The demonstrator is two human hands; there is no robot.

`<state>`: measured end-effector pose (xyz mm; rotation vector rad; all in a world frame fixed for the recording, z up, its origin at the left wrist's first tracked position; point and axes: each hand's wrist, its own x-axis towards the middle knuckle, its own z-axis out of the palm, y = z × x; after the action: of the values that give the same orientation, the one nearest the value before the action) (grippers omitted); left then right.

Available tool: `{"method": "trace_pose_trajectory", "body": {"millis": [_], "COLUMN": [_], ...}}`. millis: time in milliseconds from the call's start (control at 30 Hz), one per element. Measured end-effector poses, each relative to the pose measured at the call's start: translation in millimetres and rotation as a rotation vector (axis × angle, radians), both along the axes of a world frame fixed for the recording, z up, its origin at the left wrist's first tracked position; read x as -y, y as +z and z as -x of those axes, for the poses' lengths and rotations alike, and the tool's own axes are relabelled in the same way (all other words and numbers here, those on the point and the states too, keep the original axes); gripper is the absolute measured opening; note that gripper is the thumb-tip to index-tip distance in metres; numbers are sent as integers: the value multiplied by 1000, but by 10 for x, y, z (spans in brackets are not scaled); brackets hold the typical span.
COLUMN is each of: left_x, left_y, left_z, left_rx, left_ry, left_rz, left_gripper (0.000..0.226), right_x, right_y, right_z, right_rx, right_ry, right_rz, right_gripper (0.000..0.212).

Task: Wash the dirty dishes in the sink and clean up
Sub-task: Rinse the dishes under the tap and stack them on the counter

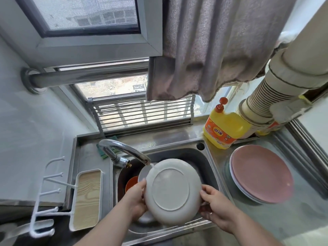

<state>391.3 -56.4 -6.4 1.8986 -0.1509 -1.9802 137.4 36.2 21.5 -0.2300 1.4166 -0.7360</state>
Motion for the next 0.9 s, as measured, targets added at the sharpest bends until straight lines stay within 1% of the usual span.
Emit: {"method": "trace_pose_trajectory", "body": {"millis": [33,100,167,267,333,400,467,500,600,633,700,733,767,833,900], "left_x": [36,120,187,276,330,349,327,301,223,191,115,70,38,1,-25], "left_y": [30,90,181,263,269,254,190,138,-41,-75,-81,-58,-36,-16,18], "left_z": [58,177,314,486,536,531,470,411,197,135,22,-32,-85,-185,-267], "left_rx": [-4,0,15,65,48,-18,-43,-38,-60,-84,-96,-93,-92,-100,-93], "left_ry": [7,-7,-55,-124,-89,-10,57,76,88,82,71,80,86,82,82], "left_rz": [27,93,149,189,157,102,77,67,53,50,66,77,94,135,182], "left_gripper": [44,33,27,26,31,33,14,17,77,87,87,84,82,83,83], "right_x": [-20,-48,-52,-40,-9,41,120,166,311,349,409,428,439,434,430], "right_y": [-23,-86,-140,-208,-224,-206,-167,-140,-157,-173,-196,-183,-170,-159,-166], "right_z": [36,100,141,189,203,185,125,69,-122,-190,-330,-406,-482,-629,-755], "right_rx": [-8,-15,-6,54,129,199,189,161,-10,-77,-149,-159,-154,-130,-109], "right_ry": [-42,-111,-159,-225,-274,-342,-362,-357,-339,-338,-324,-290,-253,-195,-155], "right_rz": [-17,-57,-102,-164,-158,-139,-120,-115,-56,-42,-73,-102,-133,-184,-189], "right_gripper": [25,24,26,38,51,62,62,58,35,37,49,45,37,25,25]}}
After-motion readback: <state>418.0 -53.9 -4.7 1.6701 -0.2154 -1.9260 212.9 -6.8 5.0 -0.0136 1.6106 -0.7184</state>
